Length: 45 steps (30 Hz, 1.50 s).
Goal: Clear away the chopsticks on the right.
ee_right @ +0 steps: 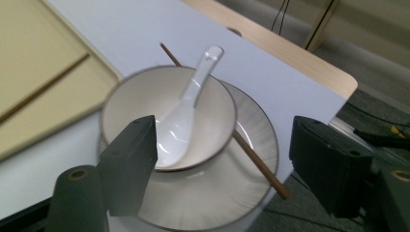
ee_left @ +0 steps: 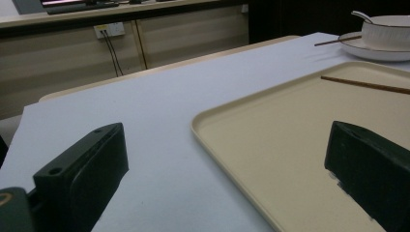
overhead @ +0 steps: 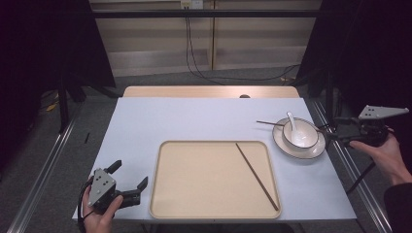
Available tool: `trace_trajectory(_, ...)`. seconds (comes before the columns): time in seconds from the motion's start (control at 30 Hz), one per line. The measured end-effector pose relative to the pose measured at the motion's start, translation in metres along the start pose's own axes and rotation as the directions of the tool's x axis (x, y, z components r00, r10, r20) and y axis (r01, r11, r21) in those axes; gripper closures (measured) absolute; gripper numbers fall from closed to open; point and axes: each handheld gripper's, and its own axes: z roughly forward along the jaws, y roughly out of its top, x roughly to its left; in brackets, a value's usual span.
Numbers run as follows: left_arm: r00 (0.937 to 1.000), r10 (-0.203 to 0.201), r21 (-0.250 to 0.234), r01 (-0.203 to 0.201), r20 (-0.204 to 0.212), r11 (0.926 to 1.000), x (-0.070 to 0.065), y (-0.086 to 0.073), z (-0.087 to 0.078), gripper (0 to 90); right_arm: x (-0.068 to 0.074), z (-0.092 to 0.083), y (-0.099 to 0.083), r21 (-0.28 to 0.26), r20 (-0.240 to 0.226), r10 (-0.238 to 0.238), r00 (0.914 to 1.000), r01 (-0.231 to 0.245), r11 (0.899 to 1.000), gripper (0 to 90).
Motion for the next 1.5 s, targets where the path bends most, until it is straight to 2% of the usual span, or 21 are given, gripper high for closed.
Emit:
trace_trajectory(0.17,1.0,-0.003,0.0,0.003,0.003,1.0,0.001,0.0,0.0,1.6,-0.028,0.02,0.003,0.093,0.018,0.004,0.9998,-0.006,0.996,29.9)
trace_trajectory(0.2,0.9997,-0.024,-0.006,0.024,0.009,0.9997,0.001,-0.001,0.001,1.6,-0.033,0.024,0.003,0.115,0.019,0.005,0.9998,-0.007,0.993,30.4)
trace_trajectory(0.27,0.9999,-0.016,-0.001,0.016,0.004,0.9999,0.003,-0.001,0.0,1.8,-0.039,0.032,0.002,0.147,0.005,0.01,0.9999,-0.011,0.989,35.4)
trace_trajectory(0.3,0.9999,-0.013,-0.001,0.013,0.004,0.9999,0.003,-0.001,0.0,1.5,-0.045,0.041,0.003,0.191,0.005,-0.006,1.0,0.005,0.982,44.9)
trace_trajectory(0.37,0.9998,-0.018,-0.009,0.018,0.004,0.9998,0.002,-0.001,0.0,1.5,-0.047,0.044,0.003,0.199,-0.01,-0.016,0.9998,0.017,0.98,47.6)
trace_trajectory(0.4,0.9999,-0.013,-0.006,0.013,0.007,0.9999,0.002,-0.001,0.0,1.6,-0.048,0.049,0.004,0.226,-0.012,-0.034,0.9993,0.036,0.974,50.9)
trace_trajectory(0.43,0.9998,-0.018,-0.007,0.018,0.01,0.9998,0.003,-0.001,0.0,1.6,-0.048,0.059,0.004,0.284,-0.024,-0.059,0.998,0.064,0.957,54.8)
trace_trajectory(0.47,0.9998,-0.018,-0.007,0.018,0.01,0.9998,0.003,-0.001,0.0,1.6,-0.048,0.059,0.004,0.284,-0.024,-0.059,0.998,0.064,0.957,54.8)
trace_trajectory(0.5,0.9997,-0.025,-0.008,0.025,-0.002,0.9996,0.002,-0.001,-0.001,1.5,-0.048,0.067,0.005,0.309,-0.049,-0.076,0.9959,0.087,0.947,57.3)
trace_trajectory(0.57,0.9996,-0.028,-0.009,0.028,0.001,0.9996,0.002,-0.001,-0.001,1.5,-0.047,0.07,0.005,0.317,-0.049,-0.077,0.9958,0.089,0.944,59.3)
trace_trajectory(0.7,0.9998,-0.02,-0.003,0.02,0.002,0.9998,0.002,-0.001,-0.001,1.5,-0.046,0.081,0.005,0.335,-0.1,-0.092,0.9907,0.121,0.935,64.3)
trace_trajectory(0.8,0.9997,-0.025,-0.005,0.025,0.002,0.9997,0.002,-0.001,-0.001,1.6,-0.045,0.087,0.005,0.347,-0.082,-0.118,0.9897,0.139,0.928,63.9)
trace_trajectory(0.83,0.9997,-0.025,-0.007,0.025,0.004,0.9997,0.002,-0.001,-0.001,1.7,-0.045,0.089,0.005,0.348,-0.095,-0.111,0.9893,0.137,0.927,63.9)
trace_trajectory(0.93,0.9997,-0.024,-0.005,0.024,-0.001,0.9997,0.002,-0.001,-0.001,1.6,-0.043,0.095,0.004,0.368,-0.105,-0.138,0.9849,0.167,0.915,64.5)
trace_trajectory(0.97,0.9997,-0.023,-0.003,0.023,0.0,0.9997,0.002,-0.001,-0.001,1.6,-0.043,0.099,0.004,0.369,-0.119,-0.134,0.9838,0.169,0.914,64.9)
trace_trajectory(1.07,0.9998,-0.019,-0.002,0.019,-0.001,0.9998,0.002,-0.001,-0.002,1.6,-0.042,0.102,0.003,0.384,-0.108,-0.138,0.9846,0.169,0.908,63.9)
trace_trajectory(1.17,0.9999,-0.017,-0.006,0.017,0.002,0.9998,0.002,-0.001,-0.002,1.6,-0.04,0.107,0.0,0.376,-0.112,-0.14,0.9838,0.172,0.91,67.1)
trace_trajectory(1.27,0.9999,-0.013,-0.002,0.013,-0.006,0.9999,0.003,-0.001,-0.002,1.7,-0.038,0.11,-0.002,0.389,-0.133,-0.158,0.9785,0.198,0.9,72.4)
trace_trajectory(1.37,0.9998,-0.018,-0.003,0.018,-0.003,0.9998,0.002,-0.001,-0.002,1.7,-0.037,0.11,-0.003,0.383,-0.149,-0.177,0.9729,0.222,0.897,77.9)
trace_trajectory(1.47,0.9999,-0.012,-0.002,0.012,-0.001,0.9999,0.002,-0.001,-0.003,1.8,-0.035,0.109,-0.003,0.391,-0.16,-0.171,0.9722,0.221,0.894,80.1)
trace_trajectory(1.5,0.9999,-0.017,-0.001,0.017,0.0,0.9999,0.002,-0.001,-0.002,1.8,-0.036,0.109,-0.003,0.382,-0.168,-0.185,0.9683,0.237,0.893,82.3)
